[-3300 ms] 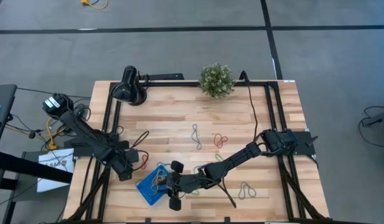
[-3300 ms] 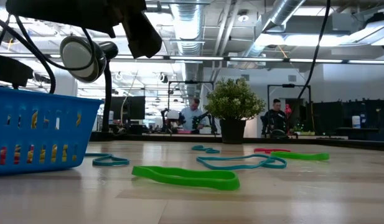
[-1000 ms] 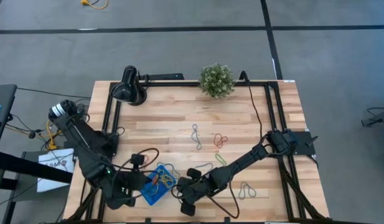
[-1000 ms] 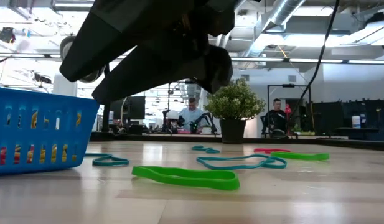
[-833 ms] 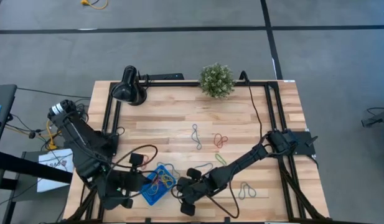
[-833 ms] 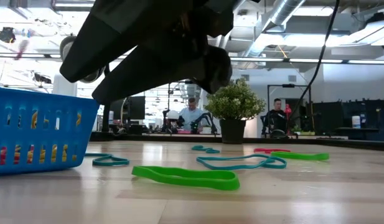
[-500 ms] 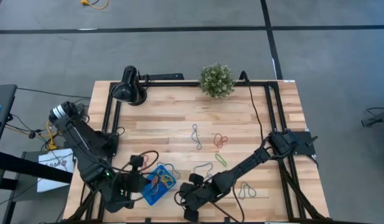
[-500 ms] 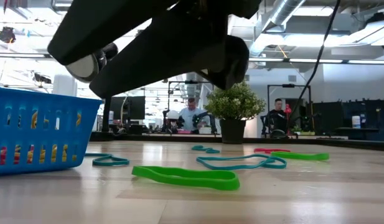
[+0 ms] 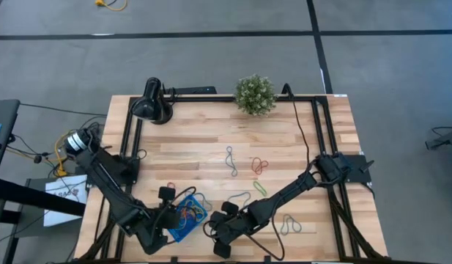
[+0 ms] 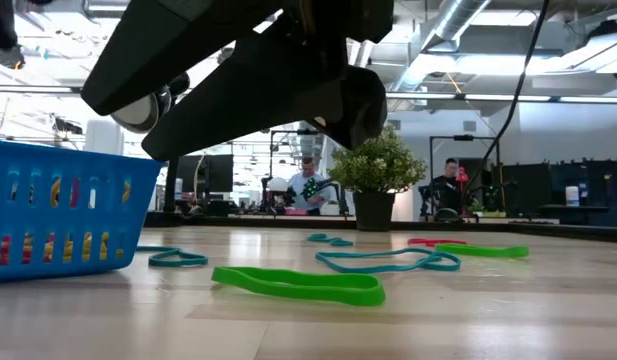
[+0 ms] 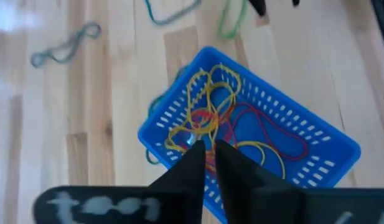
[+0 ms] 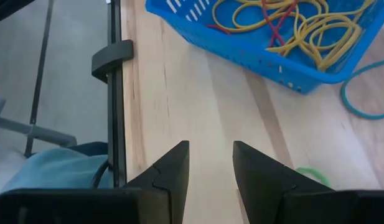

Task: Pick and place rubber bands into bin
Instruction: Put the red rubber band into the blue basket

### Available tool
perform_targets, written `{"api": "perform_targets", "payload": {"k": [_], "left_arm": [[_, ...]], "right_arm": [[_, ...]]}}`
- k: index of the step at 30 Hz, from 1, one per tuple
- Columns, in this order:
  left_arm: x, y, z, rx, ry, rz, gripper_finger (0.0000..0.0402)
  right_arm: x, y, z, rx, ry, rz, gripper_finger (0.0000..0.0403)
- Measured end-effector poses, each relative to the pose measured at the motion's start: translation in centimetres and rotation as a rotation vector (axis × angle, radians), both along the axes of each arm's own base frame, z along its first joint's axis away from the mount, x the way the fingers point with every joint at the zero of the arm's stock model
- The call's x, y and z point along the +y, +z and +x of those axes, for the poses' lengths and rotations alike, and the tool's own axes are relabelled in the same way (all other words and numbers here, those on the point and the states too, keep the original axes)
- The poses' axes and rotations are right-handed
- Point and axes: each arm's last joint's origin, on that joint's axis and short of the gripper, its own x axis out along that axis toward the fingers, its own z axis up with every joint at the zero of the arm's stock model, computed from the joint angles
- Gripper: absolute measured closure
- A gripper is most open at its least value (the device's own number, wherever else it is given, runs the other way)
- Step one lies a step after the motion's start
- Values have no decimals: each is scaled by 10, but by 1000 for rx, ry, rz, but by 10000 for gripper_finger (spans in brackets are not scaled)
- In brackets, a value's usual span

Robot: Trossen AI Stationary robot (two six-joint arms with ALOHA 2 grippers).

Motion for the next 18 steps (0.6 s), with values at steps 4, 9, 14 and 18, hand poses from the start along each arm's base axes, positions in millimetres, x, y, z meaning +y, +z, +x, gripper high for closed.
{"api": "perform_targets", "payload": {"k": [4,9,14,18], "left_arm": [[4,-5,8,50,18,-22,333],[11,-7,12,102,-9,-3,291],[26,-1,2,198,100,63,283],[44,18,-20,206,262,182,283]], "right_arm": [[0,0,0,1,0,0,284],[0,0,0,2,2,2,284],[0,0,0,2,2,2,284],[0,0,0,2,2,2,284]]}}
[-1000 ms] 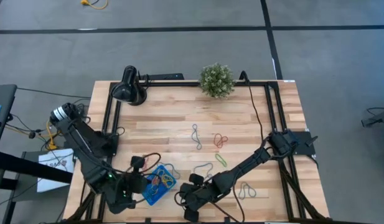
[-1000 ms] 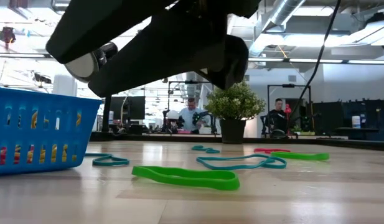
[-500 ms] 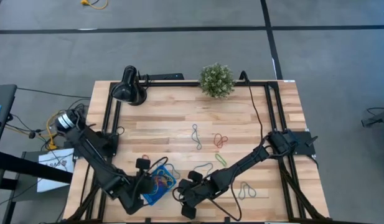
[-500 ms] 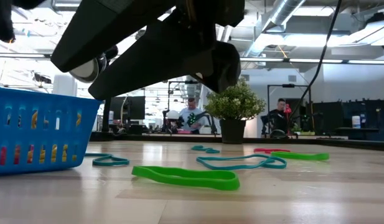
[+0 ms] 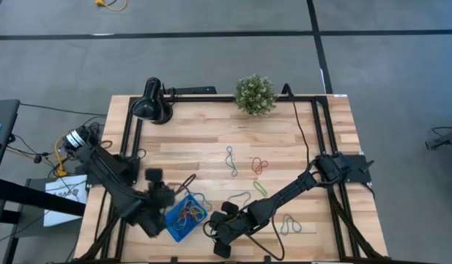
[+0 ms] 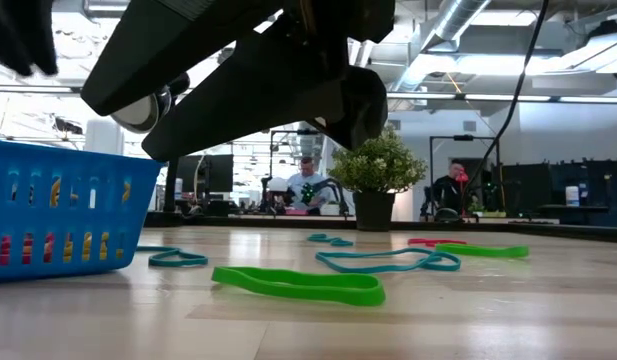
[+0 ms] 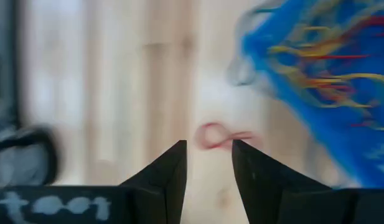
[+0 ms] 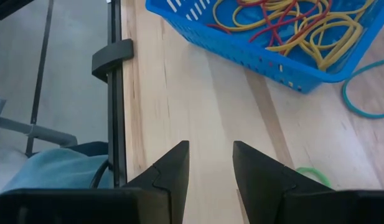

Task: Pick and place rubber bands into bin
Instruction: Put the red rubber band into the blue basket

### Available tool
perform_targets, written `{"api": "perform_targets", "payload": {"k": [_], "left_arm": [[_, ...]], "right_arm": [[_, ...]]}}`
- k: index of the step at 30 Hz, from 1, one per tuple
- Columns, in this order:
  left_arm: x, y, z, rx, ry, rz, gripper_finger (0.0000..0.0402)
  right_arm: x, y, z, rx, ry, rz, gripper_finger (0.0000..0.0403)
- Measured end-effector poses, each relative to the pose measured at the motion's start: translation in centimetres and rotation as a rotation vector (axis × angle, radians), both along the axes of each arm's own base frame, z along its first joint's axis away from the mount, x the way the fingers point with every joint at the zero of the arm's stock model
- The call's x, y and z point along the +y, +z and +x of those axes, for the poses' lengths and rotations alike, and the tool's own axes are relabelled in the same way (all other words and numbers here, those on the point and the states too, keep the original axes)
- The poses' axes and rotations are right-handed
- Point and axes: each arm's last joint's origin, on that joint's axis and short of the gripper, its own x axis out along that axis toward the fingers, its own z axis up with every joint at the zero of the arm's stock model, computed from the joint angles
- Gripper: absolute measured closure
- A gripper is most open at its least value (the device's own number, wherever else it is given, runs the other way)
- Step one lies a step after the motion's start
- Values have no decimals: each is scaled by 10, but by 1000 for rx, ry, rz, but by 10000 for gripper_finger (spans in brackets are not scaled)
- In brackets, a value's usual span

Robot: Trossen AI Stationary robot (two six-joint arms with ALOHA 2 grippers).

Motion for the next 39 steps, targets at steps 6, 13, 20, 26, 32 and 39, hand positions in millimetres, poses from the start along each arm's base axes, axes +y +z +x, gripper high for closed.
{"api": "perform_targets", "payload": {"k": [6,13,20,26,32,39], "left_arm": [[16,21,-33,-169,16,56,283],[31,-16,-57,-292,129,-134,283],[39,-74,-63,-256,121,-253,283],[47,-103,-66,-279,167,-290,283],[48,-114,-64,-353,162,-322,283],[56,-126,-63,-384,174,-318,283]], "right_arm": [[0,0,0,0,0,0,284],[5,0,-3,0,13,-1,284],[8,0,-5,0,19,-1,284],[7,0,-4,0,19,-1,284],[8,0,-5,1,21,1,284],[8,0,-5,11,37,16,284]]}}
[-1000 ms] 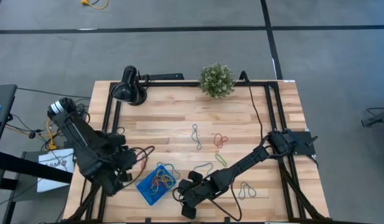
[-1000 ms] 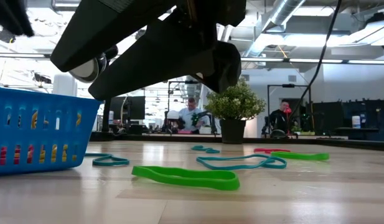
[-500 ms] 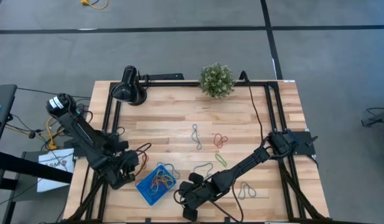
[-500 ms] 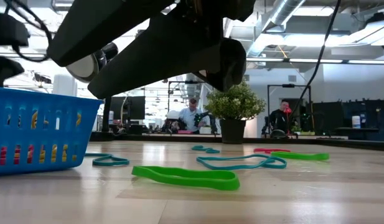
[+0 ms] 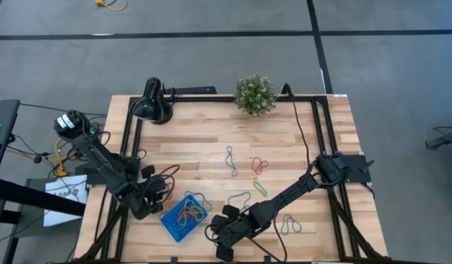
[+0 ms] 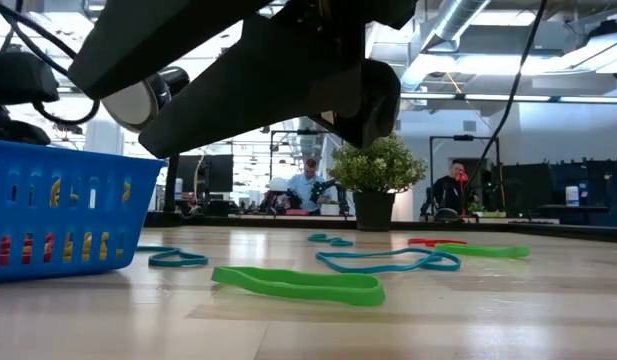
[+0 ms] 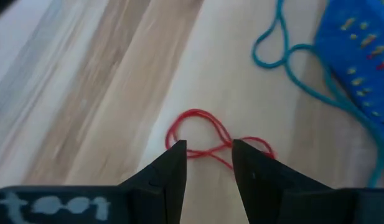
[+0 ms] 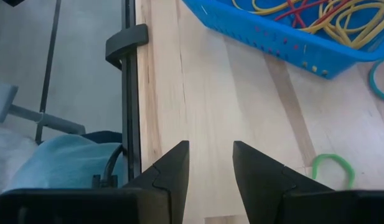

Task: Pick and place rubber bands into bin
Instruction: Put the red rubber band into the blue basket

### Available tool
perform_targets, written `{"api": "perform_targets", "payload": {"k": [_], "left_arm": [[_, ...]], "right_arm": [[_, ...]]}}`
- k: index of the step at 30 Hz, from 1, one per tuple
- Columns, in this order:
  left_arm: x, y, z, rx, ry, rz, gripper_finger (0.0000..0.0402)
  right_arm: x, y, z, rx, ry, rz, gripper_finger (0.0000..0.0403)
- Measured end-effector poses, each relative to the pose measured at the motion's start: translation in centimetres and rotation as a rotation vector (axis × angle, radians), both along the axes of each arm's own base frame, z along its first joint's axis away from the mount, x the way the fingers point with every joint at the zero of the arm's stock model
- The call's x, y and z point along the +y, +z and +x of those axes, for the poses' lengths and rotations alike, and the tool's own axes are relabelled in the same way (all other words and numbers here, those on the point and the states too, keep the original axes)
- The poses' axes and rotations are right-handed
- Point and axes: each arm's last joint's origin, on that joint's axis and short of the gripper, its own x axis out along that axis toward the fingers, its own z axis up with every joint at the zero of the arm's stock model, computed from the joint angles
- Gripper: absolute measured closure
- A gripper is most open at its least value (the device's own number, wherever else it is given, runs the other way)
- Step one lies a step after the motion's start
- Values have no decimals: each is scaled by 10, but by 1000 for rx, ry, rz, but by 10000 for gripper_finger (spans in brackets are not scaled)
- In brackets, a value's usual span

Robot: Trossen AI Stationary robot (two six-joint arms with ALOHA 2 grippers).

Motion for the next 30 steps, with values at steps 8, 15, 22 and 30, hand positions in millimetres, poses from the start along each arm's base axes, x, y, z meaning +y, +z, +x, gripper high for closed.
{"api": "perform_targets", "payload": {"k": [8,15,22,30], "left_arm": [[2,-8,6,-18,-119,4,283],[5,-13,6,5,-149,-22,283],[7,-13,8,8,-133,-19,283],[7,-18,13,27,-104,-51,283]], "right_arm": [[0,0,0,0,0,0,284],[0,0,0,0,1,0,284],[0,0,0,0,1,0,284],[1,0,0,0,2,1,284]]}}
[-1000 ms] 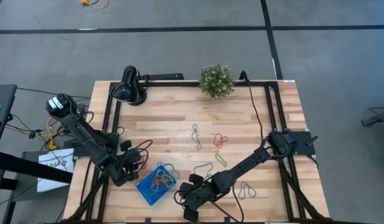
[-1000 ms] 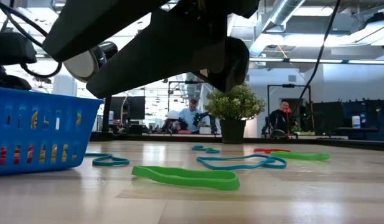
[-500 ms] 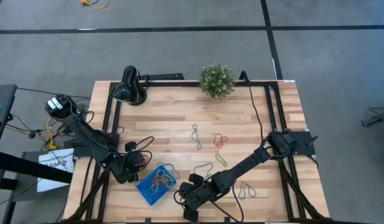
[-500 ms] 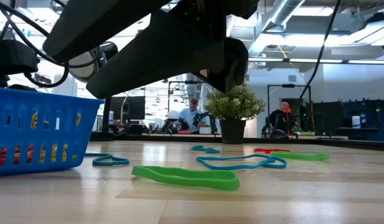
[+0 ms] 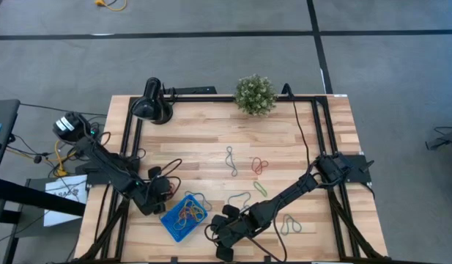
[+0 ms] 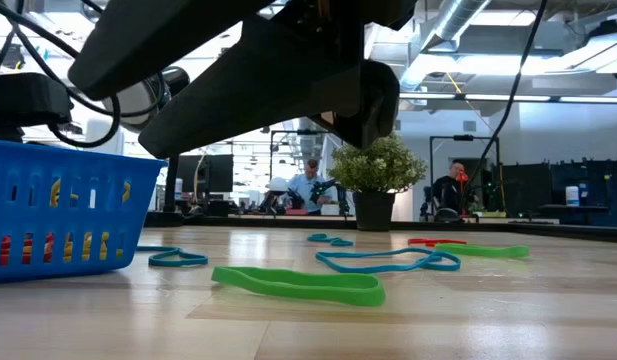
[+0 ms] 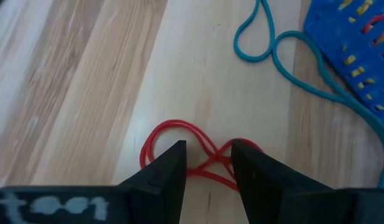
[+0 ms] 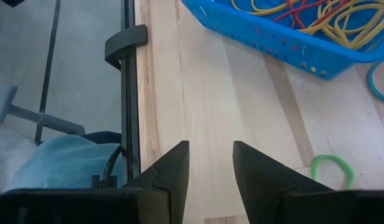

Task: Pick and place rubber bands into bin
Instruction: Put the red rubber band into the blue basket

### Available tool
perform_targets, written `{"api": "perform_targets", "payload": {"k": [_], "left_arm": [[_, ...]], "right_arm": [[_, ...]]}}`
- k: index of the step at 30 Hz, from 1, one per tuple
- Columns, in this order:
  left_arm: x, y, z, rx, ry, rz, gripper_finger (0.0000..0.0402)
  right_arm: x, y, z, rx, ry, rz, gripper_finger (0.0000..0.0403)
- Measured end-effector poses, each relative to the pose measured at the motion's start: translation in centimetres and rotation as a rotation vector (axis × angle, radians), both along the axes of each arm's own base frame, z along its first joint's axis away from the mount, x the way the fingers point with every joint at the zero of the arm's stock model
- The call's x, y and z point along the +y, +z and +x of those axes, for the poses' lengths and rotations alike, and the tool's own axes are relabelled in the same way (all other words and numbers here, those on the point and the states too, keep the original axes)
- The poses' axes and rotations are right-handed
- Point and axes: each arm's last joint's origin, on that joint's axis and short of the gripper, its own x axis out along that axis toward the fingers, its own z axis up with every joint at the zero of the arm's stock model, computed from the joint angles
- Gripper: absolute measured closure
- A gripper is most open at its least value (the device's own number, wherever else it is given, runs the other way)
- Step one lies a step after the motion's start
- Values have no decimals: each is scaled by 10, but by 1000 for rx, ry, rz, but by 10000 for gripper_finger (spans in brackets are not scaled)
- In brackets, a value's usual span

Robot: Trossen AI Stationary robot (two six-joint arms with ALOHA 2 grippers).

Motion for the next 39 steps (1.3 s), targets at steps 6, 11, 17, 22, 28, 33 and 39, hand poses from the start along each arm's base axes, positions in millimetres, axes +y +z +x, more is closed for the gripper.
{"api": "perform_targets", "payload": {"k": [6,11,17,22,28,33,39], "left_arm": [[-1,-7,5,4,21,20,283],[0,-8,5,11,31,21,307],[0,-9,5,-3,42,24,393],[-10,-3,11,-98,51,-29,400],[-27,23,20,-100,28,-8,401],[-36,56,26,-78,32,96,401],[-47,103,32,-109,36,184,401]], "right_arm": [[0,0,0,0,0,0,284],[0,0,0,0,1,0,284],[0,0,0,0,1,0,284],[0,0,0,0,1,0,284],[0,0,0,0,1,-1,284],[-1,0,0,0,0,-1,284],[-1,0,0,-1,1,-3,284]]}}
